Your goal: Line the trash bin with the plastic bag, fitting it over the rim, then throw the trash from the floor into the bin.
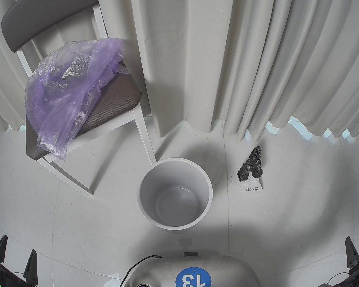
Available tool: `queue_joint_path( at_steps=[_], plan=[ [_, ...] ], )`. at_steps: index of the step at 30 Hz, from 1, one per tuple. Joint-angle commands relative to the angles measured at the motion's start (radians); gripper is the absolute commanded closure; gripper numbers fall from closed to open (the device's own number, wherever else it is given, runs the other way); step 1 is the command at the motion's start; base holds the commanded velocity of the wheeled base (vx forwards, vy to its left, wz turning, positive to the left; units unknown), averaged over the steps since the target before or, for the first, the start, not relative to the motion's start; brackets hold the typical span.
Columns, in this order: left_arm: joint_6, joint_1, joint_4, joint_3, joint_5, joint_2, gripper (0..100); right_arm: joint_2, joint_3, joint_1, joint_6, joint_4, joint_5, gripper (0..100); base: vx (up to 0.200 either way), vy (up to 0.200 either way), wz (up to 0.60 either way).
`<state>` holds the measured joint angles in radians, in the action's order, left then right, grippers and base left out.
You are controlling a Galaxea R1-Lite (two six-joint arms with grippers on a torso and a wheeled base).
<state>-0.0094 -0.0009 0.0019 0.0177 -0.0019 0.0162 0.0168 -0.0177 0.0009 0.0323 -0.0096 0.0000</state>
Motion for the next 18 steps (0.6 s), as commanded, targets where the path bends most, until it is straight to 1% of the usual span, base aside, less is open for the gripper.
queue_joint_path(
  at_steps=[1, 8, 12, 18],
  plan=[
    [-0.004, -0.001, 0.0, -0.018, 0.002, -0.015, 0, -0.014, 0.018, -0.001, 0.003, -0.001, -0.003, 0, 0.0, 0.0, 0.0],
    [-0.015, -0.001, 0.0, -0.018, 0.008, -0.015, 0, -0.014, 0.018, -0.001, 0.001, -0.003, -0.006, 0, 0.0, 0.0, 0.0],
    [-0.012, -0.001, 0.0, -0.018, 0.011, -0.015, 0, -0.012, 0.018, -0.002, 0.017, -0.004, -0.015, 0, 0.0, 0.0, 0.0],
    [-0.008, -0.001, -0.002, -0.018, 0.01, -0.015, 0, -0.014, 0.018, -0.002, 0.003, -0.003, -0.011, 0, 0.0, 0.0, 0.0]
  ],
)
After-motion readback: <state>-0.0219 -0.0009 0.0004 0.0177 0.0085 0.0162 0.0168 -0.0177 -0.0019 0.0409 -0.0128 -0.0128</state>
